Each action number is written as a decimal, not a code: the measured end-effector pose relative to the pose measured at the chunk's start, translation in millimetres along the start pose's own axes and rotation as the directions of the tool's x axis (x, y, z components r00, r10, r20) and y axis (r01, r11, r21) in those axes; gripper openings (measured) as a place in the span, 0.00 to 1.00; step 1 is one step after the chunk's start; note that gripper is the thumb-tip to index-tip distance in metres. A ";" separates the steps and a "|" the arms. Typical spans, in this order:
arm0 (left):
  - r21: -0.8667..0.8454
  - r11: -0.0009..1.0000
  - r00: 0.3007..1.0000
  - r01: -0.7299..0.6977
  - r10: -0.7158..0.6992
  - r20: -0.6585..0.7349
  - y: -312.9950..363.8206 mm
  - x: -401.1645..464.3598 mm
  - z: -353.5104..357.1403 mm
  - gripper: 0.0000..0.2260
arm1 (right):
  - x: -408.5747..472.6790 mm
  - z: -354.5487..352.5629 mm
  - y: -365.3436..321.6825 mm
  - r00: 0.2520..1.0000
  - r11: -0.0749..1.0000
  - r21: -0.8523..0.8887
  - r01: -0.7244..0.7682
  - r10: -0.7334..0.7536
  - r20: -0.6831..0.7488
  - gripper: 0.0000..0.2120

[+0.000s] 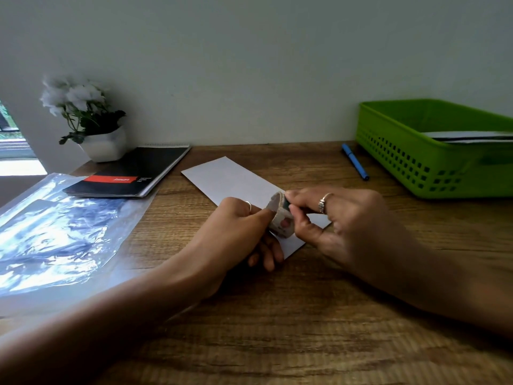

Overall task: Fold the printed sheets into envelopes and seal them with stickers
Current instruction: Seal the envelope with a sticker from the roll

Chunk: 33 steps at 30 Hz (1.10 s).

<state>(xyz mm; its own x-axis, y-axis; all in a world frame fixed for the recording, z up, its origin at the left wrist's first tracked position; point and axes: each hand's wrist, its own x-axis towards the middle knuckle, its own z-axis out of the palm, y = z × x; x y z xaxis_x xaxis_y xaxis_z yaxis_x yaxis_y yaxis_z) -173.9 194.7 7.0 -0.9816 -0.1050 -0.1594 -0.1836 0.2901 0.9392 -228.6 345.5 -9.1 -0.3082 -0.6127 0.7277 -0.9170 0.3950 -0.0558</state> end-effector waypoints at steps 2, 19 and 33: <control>-0.026 0.999 0.999 0.036 -0.035 0.024 1.1 1.7 -1.6 0.18 | 1.2 -1.4 2.6 1.000 0.999 0.047 0.003 -0.004 0.014 0.15; -0.063 0.987 0.984 0.147 -0.140 0.109 3.5 6.5 -7.8 0.20 | -1.8 -8.7 8.3 0.965 0.894 0.363 -0.262 0.245 0.095 0.13; -0.048 0.989 0.982 0.137 -0.129 0.141 5.5 4.7 -13.3 0.23 | 1.1 -12.8 11.4 0.891 0.689 0.571 -0.446 0.277 0.361 0.25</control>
<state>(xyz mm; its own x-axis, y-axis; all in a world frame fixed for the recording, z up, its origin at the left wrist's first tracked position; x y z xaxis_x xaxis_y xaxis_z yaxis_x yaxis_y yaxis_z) -178.9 183.1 15.5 -0.9472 -0.0062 -0.3204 -0.3134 0.2266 0.9222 -236.1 358.1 -0.2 -0.6199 -0.6832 0.3860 -0.6394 0.1546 -0.7532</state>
